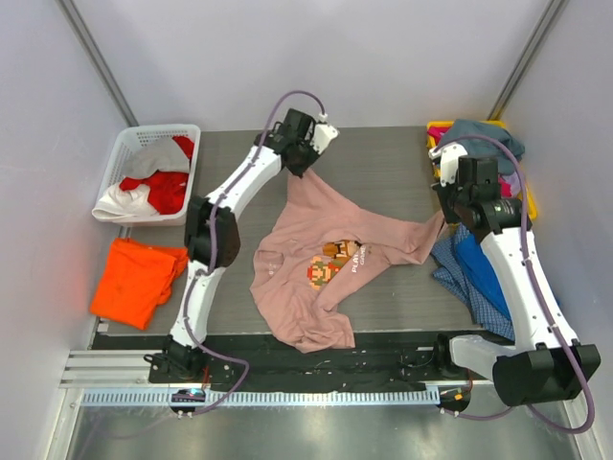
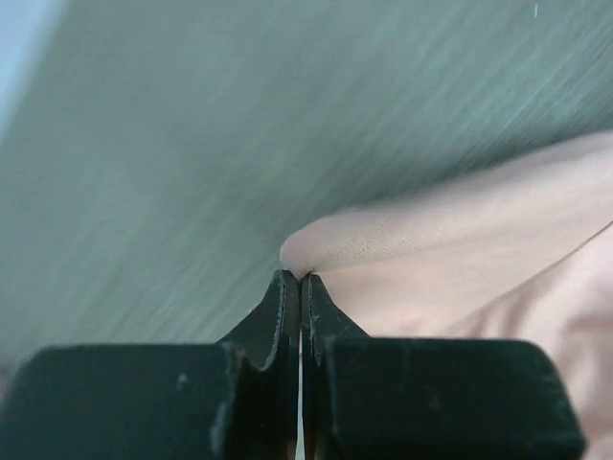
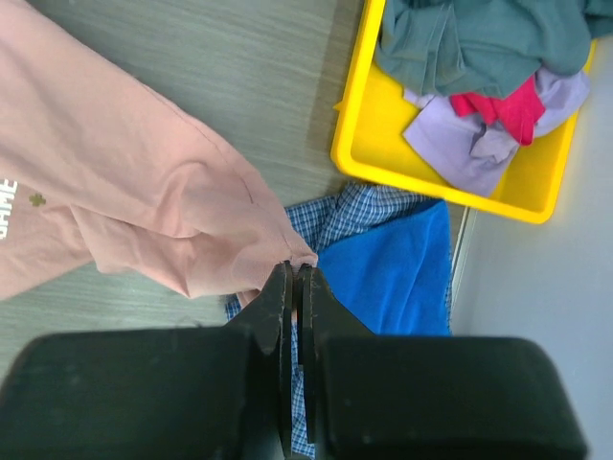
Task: Fold and stack the t-shirts
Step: Flatten out the tshirt
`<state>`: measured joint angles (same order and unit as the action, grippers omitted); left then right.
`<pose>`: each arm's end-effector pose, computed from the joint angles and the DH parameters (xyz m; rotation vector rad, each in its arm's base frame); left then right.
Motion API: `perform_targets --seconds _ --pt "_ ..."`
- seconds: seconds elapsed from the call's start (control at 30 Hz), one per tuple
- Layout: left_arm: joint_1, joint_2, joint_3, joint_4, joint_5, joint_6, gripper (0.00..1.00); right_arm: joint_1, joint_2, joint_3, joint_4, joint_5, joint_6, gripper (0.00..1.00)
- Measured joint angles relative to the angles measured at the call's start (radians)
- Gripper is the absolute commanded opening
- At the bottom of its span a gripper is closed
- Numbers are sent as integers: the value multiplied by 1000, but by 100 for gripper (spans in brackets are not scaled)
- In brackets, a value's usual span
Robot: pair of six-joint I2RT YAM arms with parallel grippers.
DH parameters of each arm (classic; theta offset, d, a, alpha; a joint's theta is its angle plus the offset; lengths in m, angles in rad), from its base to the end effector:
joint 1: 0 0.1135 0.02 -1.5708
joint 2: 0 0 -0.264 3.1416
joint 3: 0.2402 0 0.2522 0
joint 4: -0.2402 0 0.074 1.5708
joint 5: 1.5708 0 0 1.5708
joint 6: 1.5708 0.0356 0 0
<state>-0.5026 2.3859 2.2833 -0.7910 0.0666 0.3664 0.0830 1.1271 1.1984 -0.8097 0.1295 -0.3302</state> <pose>0.4638 -0.2577 0.2438 1.0647 2.2253 -0.1411 0.2272 0.0143 0.3557 -0.4102 2.2808 -0.2753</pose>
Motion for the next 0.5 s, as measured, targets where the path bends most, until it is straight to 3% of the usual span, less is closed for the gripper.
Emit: perform_targets --seconds 0.33,0.5 --pt "1 -491 -181 80 -172 -30 0 0 113 208 4 -29 16 1" --pt "-10 -659 -330 59 -218 -48 0 0 117 283 -43 -66 13 1"
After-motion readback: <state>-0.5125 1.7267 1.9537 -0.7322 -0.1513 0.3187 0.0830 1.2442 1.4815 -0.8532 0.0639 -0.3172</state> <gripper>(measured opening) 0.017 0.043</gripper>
